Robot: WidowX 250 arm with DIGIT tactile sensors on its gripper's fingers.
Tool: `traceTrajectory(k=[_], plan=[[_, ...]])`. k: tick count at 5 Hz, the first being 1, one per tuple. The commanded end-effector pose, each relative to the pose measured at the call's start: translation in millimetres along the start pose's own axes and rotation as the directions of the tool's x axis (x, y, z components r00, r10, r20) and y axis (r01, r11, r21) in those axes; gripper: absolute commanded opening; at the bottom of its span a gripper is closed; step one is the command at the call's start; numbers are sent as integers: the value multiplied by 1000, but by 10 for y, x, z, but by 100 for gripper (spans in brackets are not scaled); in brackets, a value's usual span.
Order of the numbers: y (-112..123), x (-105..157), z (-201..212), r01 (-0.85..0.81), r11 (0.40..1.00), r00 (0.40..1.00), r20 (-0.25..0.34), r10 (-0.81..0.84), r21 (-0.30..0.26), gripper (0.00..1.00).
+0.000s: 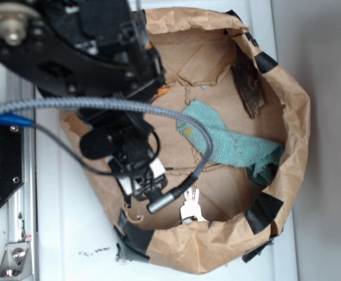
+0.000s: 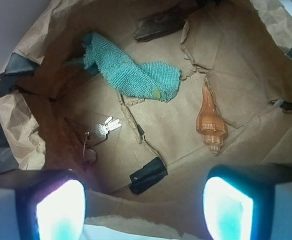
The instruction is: Grab the silver keys.
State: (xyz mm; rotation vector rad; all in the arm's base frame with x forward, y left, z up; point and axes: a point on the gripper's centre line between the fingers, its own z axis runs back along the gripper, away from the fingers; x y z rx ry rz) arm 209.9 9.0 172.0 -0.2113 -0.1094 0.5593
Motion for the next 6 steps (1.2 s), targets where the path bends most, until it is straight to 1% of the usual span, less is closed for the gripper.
traceTrajectory(k=[1, 2, 3, 4, 5, 6], plan=[[-77, 219, -420, -52, 996, 997, 58, 48, 73, 100], [-226, 259, -671, -86, 990, 996, 43, 81, 112, 100], [-265, 338, -878, -112, 987, 992, 68, 105, 113, 100], [-214, 322, -1020, -117, 988, 989, 104, 107, 97, 100], [-273, 210, -1115, -117, 989, 989, 103, 108, 90, 100], [-411, 111, -1090, -109, 989, 994, -2, 110, 95, 100]])
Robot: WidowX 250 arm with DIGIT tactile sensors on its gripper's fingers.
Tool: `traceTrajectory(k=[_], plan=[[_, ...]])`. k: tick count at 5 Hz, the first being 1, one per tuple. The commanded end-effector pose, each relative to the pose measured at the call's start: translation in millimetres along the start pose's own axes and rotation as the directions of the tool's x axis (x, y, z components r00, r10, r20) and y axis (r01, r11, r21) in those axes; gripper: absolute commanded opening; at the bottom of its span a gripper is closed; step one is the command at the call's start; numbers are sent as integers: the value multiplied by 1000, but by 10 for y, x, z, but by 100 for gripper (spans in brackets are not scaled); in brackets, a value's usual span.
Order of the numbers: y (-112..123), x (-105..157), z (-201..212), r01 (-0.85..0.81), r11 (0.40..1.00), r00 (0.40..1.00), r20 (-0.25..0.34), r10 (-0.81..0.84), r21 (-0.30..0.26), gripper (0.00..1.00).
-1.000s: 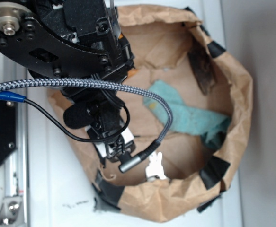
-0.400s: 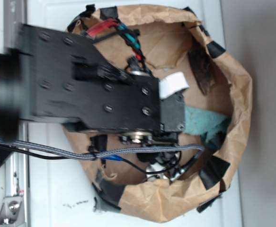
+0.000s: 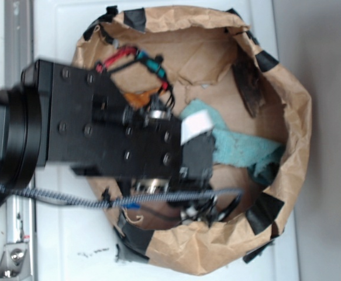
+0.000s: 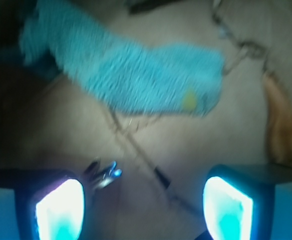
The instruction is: Grab the silver keys.
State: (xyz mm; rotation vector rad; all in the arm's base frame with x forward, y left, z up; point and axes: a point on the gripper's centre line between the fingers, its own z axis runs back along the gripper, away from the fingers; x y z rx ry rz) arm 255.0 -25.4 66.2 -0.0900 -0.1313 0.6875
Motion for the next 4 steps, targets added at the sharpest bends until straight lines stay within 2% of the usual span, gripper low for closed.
traceTrajectory(k=[1, 2, 4], plan=[[-200, -117, 131, 14, 999, 989, -146, -18, -32, 100], [-290, -114, 191, 16, 996, 979, -199, -34, -88, 100], [-526, -210, 23, 24, 995, 970, -239, -47, -97, 100]])
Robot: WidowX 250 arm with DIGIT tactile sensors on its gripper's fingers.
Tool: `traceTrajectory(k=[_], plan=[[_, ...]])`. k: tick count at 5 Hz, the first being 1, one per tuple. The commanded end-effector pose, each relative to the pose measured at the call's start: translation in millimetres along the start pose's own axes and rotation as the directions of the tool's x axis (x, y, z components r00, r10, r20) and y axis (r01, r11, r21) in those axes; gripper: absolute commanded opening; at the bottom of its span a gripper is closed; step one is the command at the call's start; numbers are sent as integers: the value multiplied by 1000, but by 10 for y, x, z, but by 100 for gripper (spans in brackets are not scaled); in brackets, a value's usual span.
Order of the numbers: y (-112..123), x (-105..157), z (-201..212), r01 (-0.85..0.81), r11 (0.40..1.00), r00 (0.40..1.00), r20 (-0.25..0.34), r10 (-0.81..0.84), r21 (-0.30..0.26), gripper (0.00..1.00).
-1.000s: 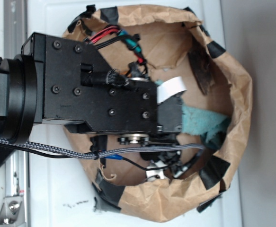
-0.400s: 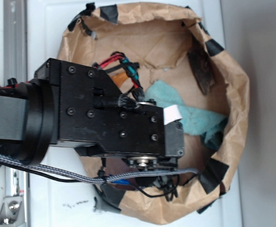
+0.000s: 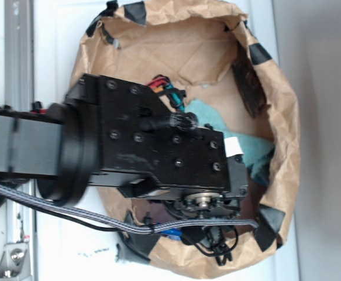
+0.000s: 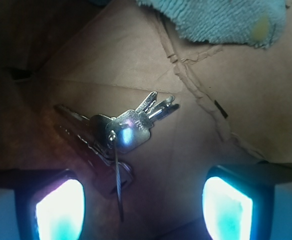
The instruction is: Grab the silver keys.
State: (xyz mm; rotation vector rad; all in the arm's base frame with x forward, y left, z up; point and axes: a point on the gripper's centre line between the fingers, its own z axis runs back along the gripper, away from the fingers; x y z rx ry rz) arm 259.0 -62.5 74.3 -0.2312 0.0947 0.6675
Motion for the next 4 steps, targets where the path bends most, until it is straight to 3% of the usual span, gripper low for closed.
traceTrajectory(k=[1, 2, 3, 4], plan=[[-261, -18, -152, 56, 998, 998, -16, -56, -15, 100], [-221, -42, -256, 119, 992, 991, -60, -118, 28, 100], [-186, -11, -311, 116, 991, 990, -91, -110, 61, 0], [-185, 35, -307, 108, 992, 990, -102, -101, 60, 0]])
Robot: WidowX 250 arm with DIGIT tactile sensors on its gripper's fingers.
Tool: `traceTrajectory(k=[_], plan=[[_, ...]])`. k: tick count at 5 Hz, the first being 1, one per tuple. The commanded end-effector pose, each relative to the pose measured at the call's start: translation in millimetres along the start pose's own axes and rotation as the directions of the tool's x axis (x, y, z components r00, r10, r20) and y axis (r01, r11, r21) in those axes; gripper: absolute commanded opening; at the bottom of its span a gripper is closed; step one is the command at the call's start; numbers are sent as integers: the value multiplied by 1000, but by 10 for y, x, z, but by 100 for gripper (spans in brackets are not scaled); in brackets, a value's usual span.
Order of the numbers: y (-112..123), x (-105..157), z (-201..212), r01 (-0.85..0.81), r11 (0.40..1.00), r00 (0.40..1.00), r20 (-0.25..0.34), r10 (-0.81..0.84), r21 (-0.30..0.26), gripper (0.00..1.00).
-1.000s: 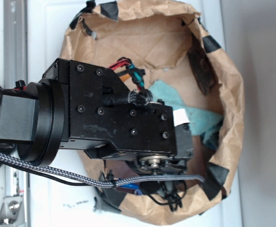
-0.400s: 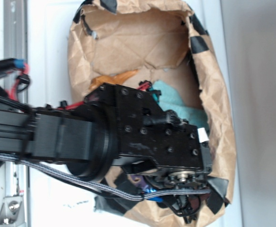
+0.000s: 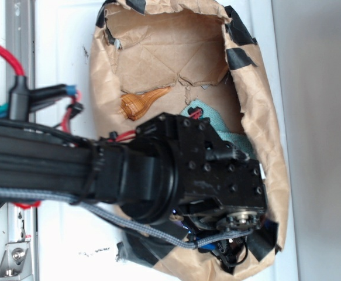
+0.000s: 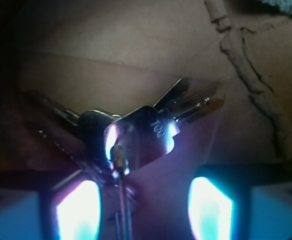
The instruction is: Grab the silver keys.
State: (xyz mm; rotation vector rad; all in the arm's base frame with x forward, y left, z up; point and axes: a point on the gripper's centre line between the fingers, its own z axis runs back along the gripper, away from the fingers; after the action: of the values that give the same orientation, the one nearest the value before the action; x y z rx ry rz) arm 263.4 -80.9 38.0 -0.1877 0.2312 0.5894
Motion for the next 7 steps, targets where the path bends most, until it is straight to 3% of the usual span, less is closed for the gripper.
traceTrajectory(k=[1, 2, 3, 4, 5, 6, 7], plan=[[-84, 66, 135, 44, 999, 999, 21, -43, -17, 0], [-103, 187, 264, 13, 1000, 999, 46, -12, -21, 0], [69, 549, 631, -106, 992, 987, 115, 114, -69, 0], [549, 640, 1138, -204, 958, 956, 168, 239, -202, 0], [1155, 486, 1413, -45, 932, 967, 218, 131, -360, 0], [1253, 336, 1355, 11, 939, 958, 272, 88, -343, 0], [1188, 185, 1230, 36, 965, 937, 344, 57, -259, 0]])
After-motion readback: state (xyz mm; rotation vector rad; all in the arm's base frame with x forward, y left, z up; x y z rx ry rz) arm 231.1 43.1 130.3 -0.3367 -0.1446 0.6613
